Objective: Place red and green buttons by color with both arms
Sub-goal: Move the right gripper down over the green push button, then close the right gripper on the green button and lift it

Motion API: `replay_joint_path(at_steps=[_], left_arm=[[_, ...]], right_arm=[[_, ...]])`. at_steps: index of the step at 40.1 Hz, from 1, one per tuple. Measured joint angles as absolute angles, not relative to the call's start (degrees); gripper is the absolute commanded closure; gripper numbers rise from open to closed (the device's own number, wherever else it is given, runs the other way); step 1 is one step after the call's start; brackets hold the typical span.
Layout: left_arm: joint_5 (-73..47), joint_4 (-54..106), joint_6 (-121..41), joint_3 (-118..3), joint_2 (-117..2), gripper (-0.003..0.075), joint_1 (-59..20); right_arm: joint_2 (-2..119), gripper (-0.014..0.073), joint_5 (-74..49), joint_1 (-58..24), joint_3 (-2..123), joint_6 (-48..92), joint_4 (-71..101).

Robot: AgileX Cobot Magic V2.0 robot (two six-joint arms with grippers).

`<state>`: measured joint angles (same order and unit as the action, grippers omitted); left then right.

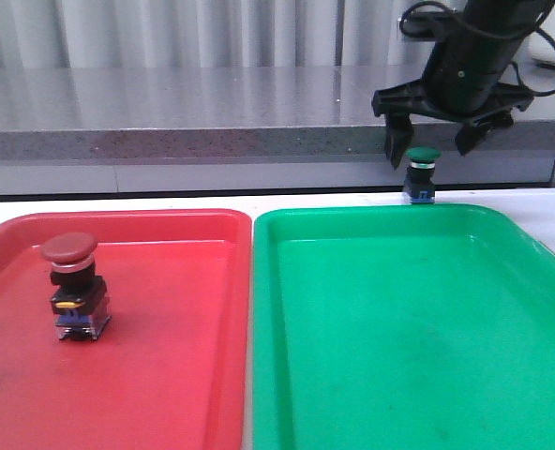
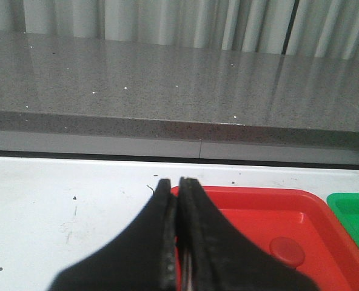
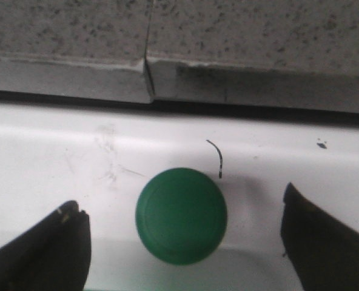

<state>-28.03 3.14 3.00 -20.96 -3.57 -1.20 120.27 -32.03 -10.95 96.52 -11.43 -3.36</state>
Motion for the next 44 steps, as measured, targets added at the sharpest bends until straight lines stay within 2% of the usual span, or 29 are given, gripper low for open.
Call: replay_joint_path(at_steps=[4, 6, 13, 19, 23, 33, 44], left_arm=[[-28.0, 3.1, 3.0, -21.0, -3.6, 0.074, -1.2], [-28.0, 3.1, 3.0, -21.0, -3.6, 0.074, -1.2], [-28.0, 3.1, 3.0, -21.0, -3.6, 0.074, -1.2], [-28.0, 3.1, 3.0, -21.0, -3.6, 0.074, -1.2], [-28.0, 3.1, 3.0, -21.0, -3.6, 0.074, -1.2], [-28.0, 3.1, 3.0, -21.0, -3.6, 0.074, -1.2], [-28.0, 3.1, 3.0, -21.0, -3.6, 0.074, -1.2]], right_arm=[[123.1, -0.0042, -32.5, -10.9, 99.1, -12.3, -3.4], [124.0, -0.0006, -32.7, -10.9, 99.8, -13.0, -3.4], [124.6, 0.0232, -32.9, -10.9, 100.4, -13.3, -3.4], [124.6, 0.0354, -32.9, -10.9, 100.6, -13.3, -3.4], [124.6, 0.0382, -32.9, -10.9, 100.6, -13.3, -3.4], [123.0, 0.0381, -32.9, -10.9, 100.6, -13.3, -3.4], [111.7, 0.0381, -33.2, -11.5, 95.5, -13.3, -3.4]])
